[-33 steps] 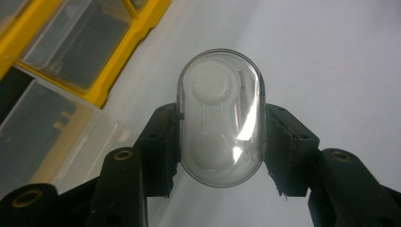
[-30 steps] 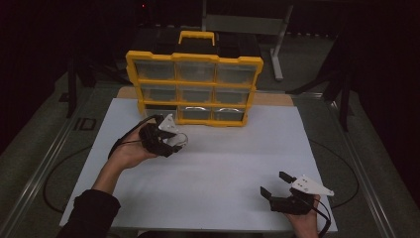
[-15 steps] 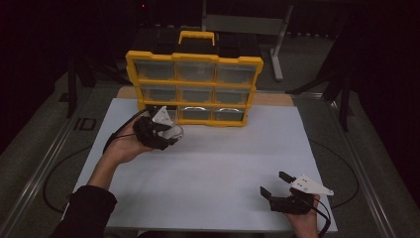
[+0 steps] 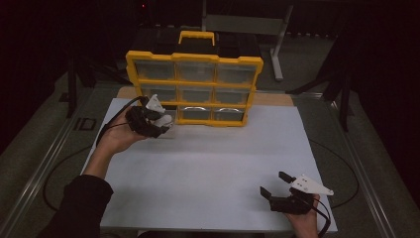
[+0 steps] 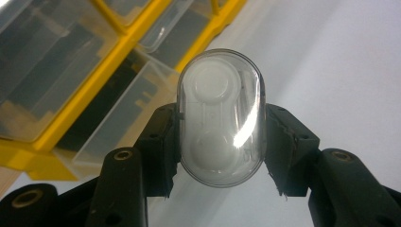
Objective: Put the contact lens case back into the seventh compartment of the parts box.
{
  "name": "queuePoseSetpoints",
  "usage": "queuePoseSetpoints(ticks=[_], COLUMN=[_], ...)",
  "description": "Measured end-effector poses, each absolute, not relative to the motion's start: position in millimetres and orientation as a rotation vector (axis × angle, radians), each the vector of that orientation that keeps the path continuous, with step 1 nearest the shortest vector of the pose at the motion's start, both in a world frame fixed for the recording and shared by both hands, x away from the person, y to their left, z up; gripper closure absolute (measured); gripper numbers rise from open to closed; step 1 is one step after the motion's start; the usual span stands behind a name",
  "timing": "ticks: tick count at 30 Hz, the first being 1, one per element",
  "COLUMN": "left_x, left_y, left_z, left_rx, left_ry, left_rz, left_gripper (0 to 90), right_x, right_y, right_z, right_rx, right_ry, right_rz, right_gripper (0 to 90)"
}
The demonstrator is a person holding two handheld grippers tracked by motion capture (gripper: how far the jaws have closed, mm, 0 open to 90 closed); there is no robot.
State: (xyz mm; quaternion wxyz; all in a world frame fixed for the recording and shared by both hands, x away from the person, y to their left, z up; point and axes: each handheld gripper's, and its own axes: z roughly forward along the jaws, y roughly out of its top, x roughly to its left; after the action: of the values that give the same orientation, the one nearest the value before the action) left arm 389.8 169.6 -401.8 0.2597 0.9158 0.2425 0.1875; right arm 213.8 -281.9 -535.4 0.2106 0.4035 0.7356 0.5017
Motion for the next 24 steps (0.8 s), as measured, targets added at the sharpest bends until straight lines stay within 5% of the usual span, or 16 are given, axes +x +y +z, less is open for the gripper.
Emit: queuePoseSetpoints(ticks=[24], left_x=[422.0], left_y=[181.9], left_z=[-410.8], left_rx=[2.472], left_ry=[0.847], left_rz=[0.562], left_gripper=[49.6], right_x=[213.7], right_y=[-283.1], right_z=[-535.4], right_rx=[1.126], right_ry=[2.043], right_rz=[1.392], right_gripper=[8.0])
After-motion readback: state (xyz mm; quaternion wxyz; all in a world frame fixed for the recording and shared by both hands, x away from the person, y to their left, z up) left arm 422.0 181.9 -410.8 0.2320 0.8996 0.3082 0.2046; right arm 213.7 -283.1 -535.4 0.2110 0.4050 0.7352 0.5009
